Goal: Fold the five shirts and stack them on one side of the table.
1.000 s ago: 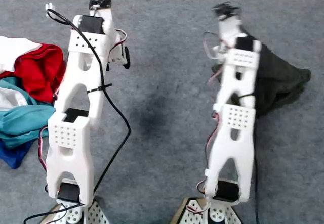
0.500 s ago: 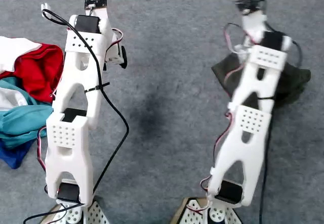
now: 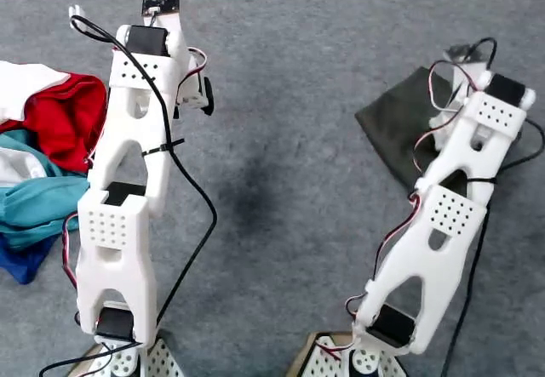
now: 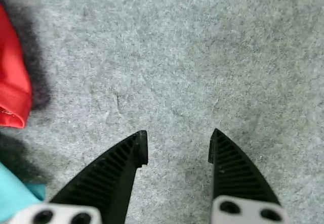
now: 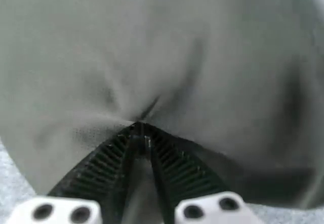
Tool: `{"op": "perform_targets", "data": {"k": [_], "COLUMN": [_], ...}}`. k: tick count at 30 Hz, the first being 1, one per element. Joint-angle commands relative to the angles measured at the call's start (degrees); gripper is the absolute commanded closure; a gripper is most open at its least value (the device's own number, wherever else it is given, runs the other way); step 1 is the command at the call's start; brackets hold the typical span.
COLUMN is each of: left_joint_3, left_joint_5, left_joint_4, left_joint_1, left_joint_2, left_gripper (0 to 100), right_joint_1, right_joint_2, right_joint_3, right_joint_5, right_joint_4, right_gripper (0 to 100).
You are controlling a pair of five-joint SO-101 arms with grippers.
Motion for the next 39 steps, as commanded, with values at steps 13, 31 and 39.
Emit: {"op": "perform_targets", "data": {"k": [13,31,39], "left_joint_3": [-0.79,-0.53,-0.53], "left_joint_5": [0.09,0.18,0.09], "left_joint_4": [0.44,0.53,0.53], "left_joint_1": [-0.70,-5.80,-7.03], "left_joint_2": [-1.01,-2.86,-6.73], "left_gripper": [79,79,79], "right_joint_1": [3.56,1.36,1.27], "right_joint_2": [-29.58,-29.14,-36.62], "right_joint_3": [17.71,48.48,28.09], "right_joint_5": [-2.46,-2.55,-2.46], "right_joint_4": [1.41,-11.43,-1.23], "right_gripper": [99.4,99.4,99.4]}}
